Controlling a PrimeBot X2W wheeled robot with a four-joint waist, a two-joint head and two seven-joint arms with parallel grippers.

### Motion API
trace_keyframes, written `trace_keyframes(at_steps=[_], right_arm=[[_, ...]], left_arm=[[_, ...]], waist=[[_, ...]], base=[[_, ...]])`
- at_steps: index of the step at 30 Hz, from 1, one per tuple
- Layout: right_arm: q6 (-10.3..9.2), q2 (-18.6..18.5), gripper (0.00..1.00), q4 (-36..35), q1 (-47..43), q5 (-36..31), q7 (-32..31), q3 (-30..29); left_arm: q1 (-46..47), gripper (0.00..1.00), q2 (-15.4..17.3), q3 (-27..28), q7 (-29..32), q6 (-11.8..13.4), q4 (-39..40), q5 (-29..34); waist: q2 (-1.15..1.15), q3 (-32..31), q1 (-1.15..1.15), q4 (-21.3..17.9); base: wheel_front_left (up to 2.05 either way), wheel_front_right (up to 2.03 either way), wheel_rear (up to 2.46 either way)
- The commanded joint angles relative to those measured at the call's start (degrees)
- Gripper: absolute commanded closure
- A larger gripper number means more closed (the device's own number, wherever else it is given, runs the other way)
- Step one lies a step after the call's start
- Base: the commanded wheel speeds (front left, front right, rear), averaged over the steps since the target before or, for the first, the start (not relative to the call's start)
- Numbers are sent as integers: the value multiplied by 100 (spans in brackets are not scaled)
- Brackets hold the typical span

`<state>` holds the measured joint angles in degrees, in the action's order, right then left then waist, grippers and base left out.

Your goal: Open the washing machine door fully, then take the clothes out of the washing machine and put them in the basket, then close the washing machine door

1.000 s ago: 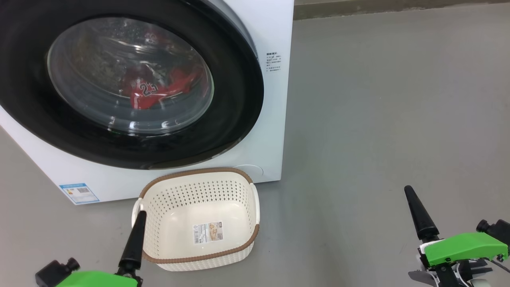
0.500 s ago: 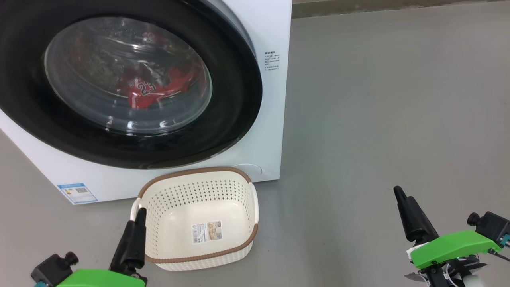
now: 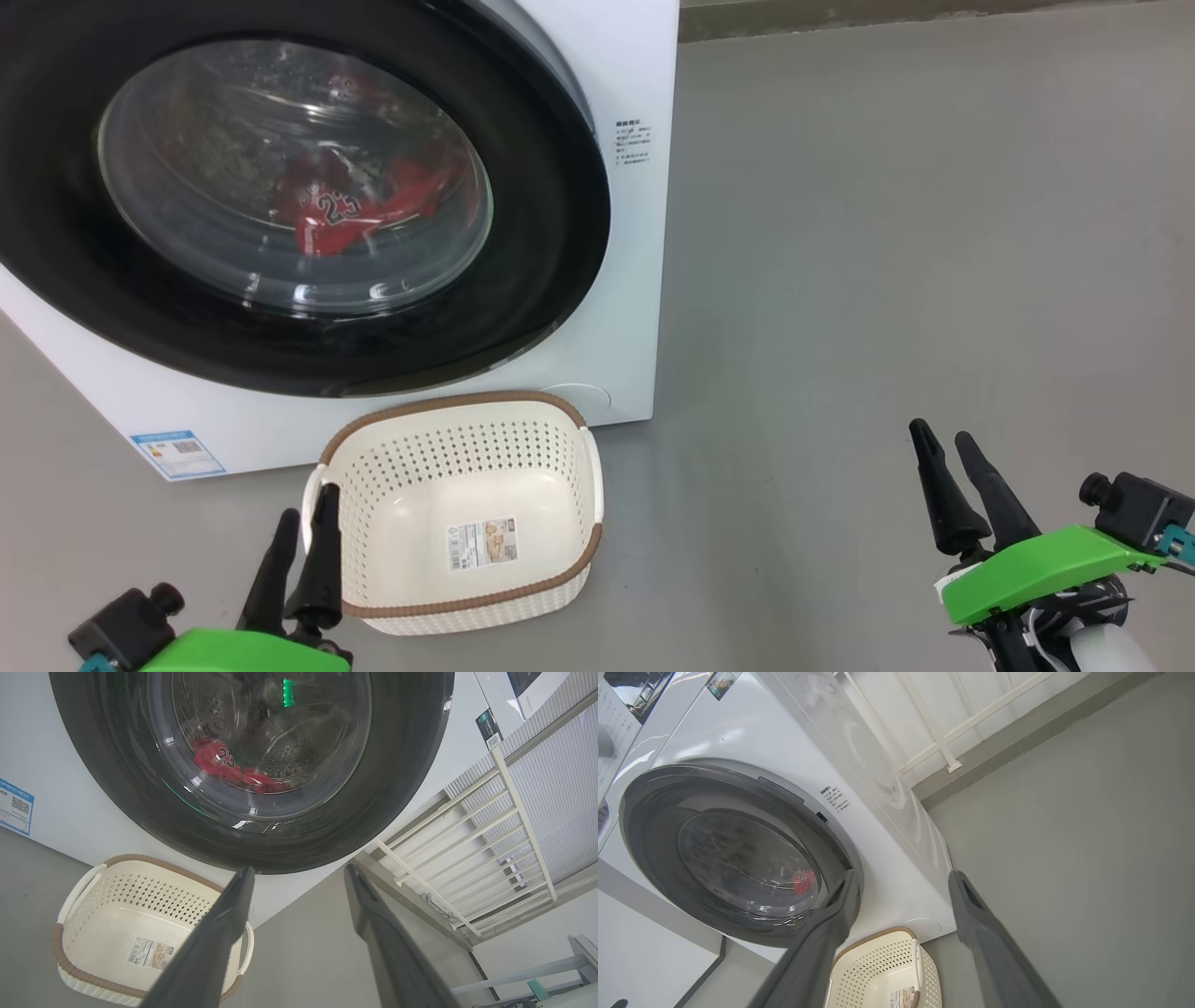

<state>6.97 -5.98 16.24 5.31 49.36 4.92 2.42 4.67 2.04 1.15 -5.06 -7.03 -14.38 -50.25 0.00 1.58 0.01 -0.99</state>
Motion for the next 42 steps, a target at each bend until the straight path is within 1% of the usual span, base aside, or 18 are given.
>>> trace_keyframes(at_steps=[1, 42], right_arm=[[31, -72, 0, -192, 260, -191, 92, 64], [47, -319, 0, -370, 560, -2738, 782, 542]], left_arm=[[236, 0, 48, 117, -72, -28, 169, 220], [434, 0, 72, 132, -766, -42, 276, 2876]], waist=[[0, 4, 0, -4], [0, 195, -1, -109]], base=[[0, 0, 0], [0, 0, 0]])
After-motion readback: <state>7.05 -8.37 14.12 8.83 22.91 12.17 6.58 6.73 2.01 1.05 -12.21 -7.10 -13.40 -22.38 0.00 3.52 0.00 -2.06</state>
